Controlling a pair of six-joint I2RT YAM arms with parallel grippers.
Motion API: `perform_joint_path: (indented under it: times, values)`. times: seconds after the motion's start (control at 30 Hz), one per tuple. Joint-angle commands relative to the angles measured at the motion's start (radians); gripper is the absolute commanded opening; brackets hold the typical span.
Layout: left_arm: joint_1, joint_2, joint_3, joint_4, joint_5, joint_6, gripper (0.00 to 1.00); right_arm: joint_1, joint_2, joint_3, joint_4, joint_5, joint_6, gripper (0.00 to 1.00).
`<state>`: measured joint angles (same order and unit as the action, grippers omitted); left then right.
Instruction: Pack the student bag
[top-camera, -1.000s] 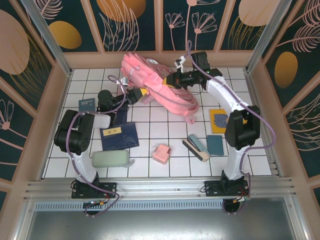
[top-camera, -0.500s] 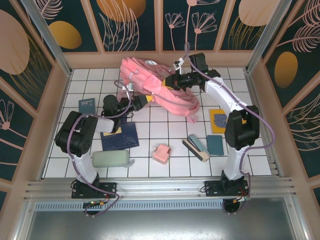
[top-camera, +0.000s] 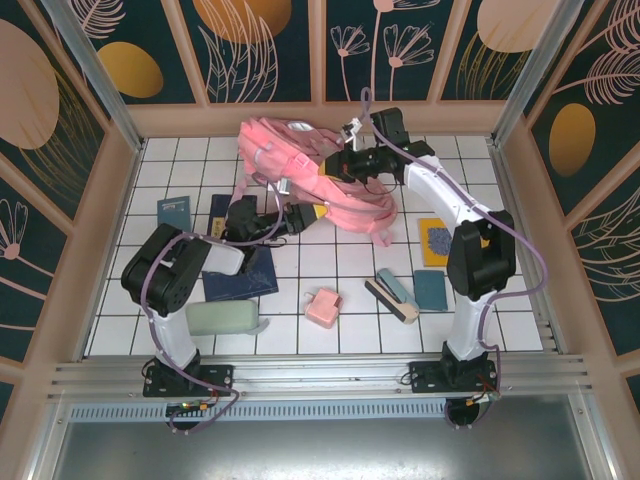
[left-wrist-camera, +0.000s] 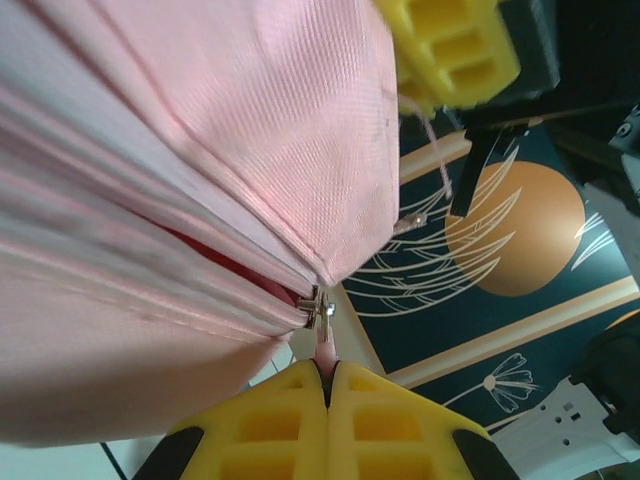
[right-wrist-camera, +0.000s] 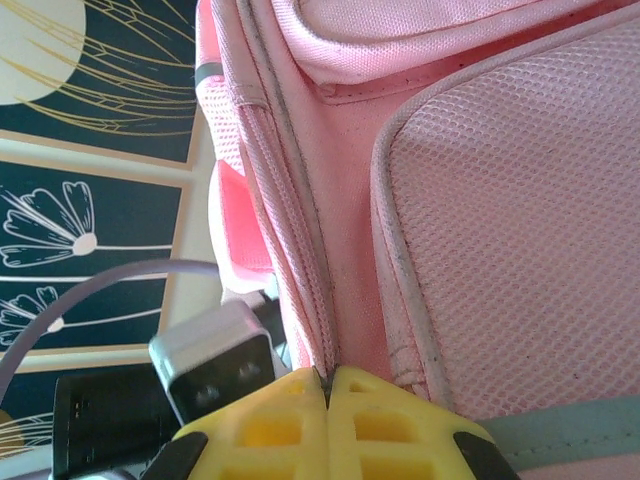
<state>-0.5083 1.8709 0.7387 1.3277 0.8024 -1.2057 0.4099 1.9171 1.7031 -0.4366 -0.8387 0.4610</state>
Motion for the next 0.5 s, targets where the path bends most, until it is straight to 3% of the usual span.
perform_joint_path:
  times: [0.0, 0.3, 0.33, 0.47]
  values:
    - [-0.057, 0.017, -0.002, 0.053, -0.009, 0.016, 0.03, 0.017, 0.019, 0.021, 0.071, 0.021, 0.001, 0.0]
    - [-0.188, 0.054, 0.113, -0.165, -0.083, 0.145, 0.13, 0.043, 0.038, 0.019, 0.078, 0.049, 0.016, 0.0]
    - [-0.196, 0.057, 0.122, -0.181, -0.088, 0.149, 0.19, 0.046, 0.039, 0.021, 0.074, 0.056, 0.014, 0.0]
    - [-0.202, 0.018, 0.118, -0.268, -0.132, 0.178, 0.56, 0.05, 0.035, 0.023, 0.027, 0.115, -0.011, 0.0]
